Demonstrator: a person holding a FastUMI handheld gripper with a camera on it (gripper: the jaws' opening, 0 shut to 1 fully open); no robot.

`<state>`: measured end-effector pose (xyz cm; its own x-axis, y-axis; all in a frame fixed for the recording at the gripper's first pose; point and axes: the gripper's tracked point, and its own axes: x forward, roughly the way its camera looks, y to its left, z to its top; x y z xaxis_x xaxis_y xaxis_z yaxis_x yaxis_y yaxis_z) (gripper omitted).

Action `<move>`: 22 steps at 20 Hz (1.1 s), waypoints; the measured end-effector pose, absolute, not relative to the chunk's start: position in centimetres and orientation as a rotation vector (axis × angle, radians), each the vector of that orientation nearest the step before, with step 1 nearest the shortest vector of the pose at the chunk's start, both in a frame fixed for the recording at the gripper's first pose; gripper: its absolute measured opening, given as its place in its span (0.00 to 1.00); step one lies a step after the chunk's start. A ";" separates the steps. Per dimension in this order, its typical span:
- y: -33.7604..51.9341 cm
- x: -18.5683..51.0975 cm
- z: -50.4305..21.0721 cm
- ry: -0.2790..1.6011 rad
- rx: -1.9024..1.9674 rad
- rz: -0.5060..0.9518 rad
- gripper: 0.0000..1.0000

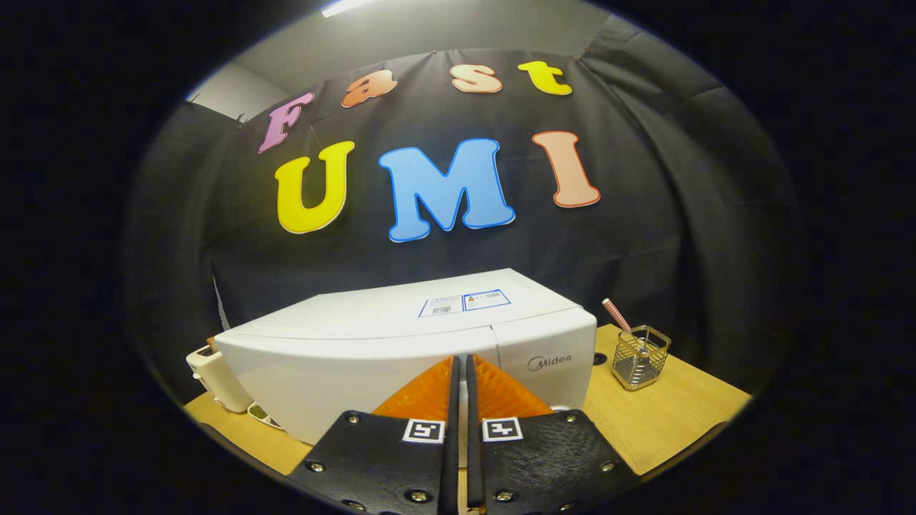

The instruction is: Open the microwave, put the food inside, and close the microwave door.

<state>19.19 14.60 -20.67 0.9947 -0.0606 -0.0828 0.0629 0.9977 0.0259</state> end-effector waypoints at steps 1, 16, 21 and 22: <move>14.6 18.9 -20.5 0.081 0.015 -0.058 0.05; 16.2 8.0 -5.2 -0.009 -0.065 0.004 0.91; 15.7 5.2 1.6 -0.076 -0.032 0.028 0.91; 15.9 4.7 2.1 -0.072 -0.026 0.047 0.91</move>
<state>4.67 15.90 2.07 0.9963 0.0479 0.0712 -0.0461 0.9986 -0.0277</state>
